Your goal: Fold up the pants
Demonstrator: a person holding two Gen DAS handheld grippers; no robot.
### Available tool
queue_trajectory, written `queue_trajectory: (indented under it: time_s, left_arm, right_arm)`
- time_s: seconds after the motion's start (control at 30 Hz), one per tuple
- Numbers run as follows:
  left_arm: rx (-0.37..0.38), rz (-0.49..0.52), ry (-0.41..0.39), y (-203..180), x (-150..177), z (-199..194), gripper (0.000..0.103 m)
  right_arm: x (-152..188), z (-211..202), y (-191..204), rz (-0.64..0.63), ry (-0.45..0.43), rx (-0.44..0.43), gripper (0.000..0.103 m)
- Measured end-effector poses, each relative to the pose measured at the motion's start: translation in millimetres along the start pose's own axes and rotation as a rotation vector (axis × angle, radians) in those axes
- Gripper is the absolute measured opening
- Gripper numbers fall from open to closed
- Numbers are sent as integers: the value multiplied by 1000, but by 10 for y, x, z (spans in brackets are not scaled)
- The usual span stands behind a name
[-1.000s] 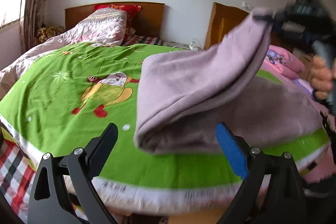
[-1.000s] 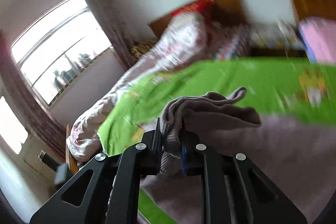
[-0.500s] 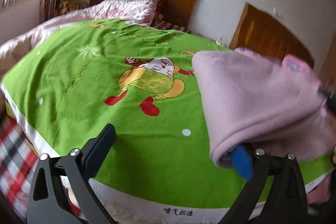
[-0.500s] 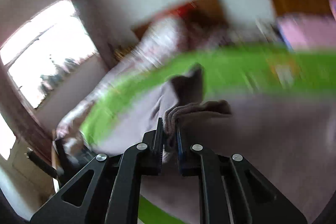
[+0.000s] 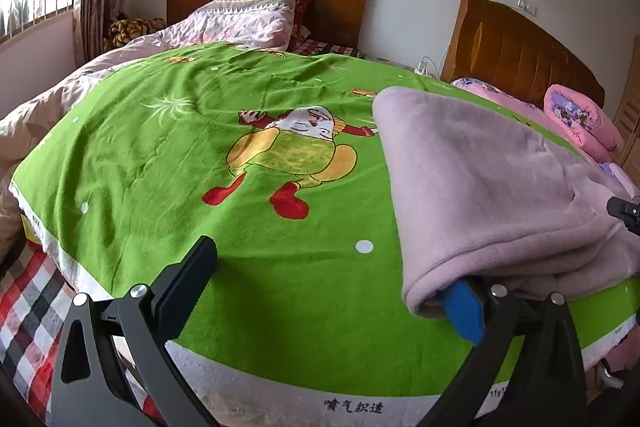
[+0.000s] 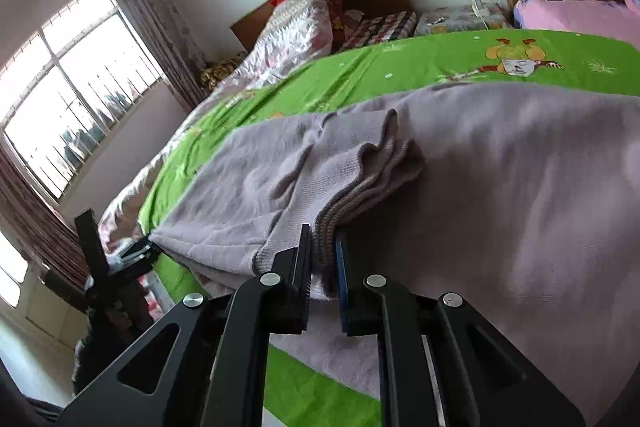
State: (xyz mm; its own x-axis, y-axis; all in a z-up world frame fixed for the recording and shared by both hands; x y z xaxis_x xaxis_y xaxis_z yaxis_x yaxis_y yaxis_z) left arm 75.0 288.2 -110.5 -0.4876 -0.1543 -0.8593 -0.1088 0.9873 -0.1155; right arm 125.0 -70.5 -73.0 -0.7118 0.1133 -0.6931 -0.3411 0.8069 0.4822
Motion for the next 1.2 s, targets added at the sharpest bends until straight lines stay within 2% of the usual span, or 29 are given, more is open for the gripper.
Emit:
queue_trajectory:
  time_s: [0.13,0.37,0.53,0.6,0.67,0.73,0.77,0.8,0.87,0.9,0.97,1.03,1.07,1.1,1.2]
  left_arm:
    - [-9,14,1,1,8,14,102]
    - [-23,54,7,-41,28,16,102]
    - [-38,121,11,-98,36,21,102]
    - [-28,127,32,-90,34,30,102]
    - [-41,174,42,-131,16,-14,102]
    - [-50,253,50,-202,5,-118,101]
    - [-47,309,51,-253,4,-217,101]
    - [-39,360,56,-291,15,-312,101]
    - [7,450,27,-405,-25,-610,101]
    - [31,447,-4,-455,-99,-732,101]
    - [104,367,-100,-596,-380,-927,101]
    - [180,279,-125,-735,-554,-889,101]
    - [237,236,-104,-871,-618,-768,101]
    - [264,226,-79,-988,-633,-642,101]
    - [293,228,21,-1237,-525,-152,101]
  right_arm:
    - [28,-127,49,-6,-28,13,12]
    - [104,-259,192,-111,-69,85,12]
    - [270,-11,-47,-52,43,111,12]
    - [259,-41,-72,-37,38,114,12]
    - [231,-67,-123,-13,48,114,19]
    - [197,-150,-174,20,58,100,35]
    - [168,-215,-181,20,44,107,39]
    - [126,-282,-172,7,19,114,47]
    - [16,-387,-88,-63,-31,136,48]
    - [-22,-396,-27,-100,-49,142,48]
    - [-111,-296,189,-193,-61,125,48]
    - [-156,-131,405,-288,-45,124,48]
    - [-152,-24,530,-356,-28,122,48]
    - [-138,41,597,-398,-16,124,50]
    - [6,252,635,-510,57,170,52]
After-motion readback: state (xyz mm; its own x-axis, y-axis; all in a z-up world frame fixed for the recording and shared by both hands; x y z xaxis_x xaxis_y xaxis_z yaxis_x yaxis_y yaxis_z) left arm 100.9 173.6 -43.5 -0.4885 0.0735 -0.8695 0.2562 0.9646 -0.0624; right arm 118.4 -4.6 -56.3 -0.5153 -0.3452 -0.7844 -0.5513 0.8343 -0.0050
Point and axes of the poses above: each gripper's, at about its wrist camera, not at the fingertips, and z roughly the way its jaws point, y to its left, x to its underside, the point moved 3 cm from there along z, roughly the way its jaws point, and after that the axes turned 9 degrees about -y, right-handed, at the moved point
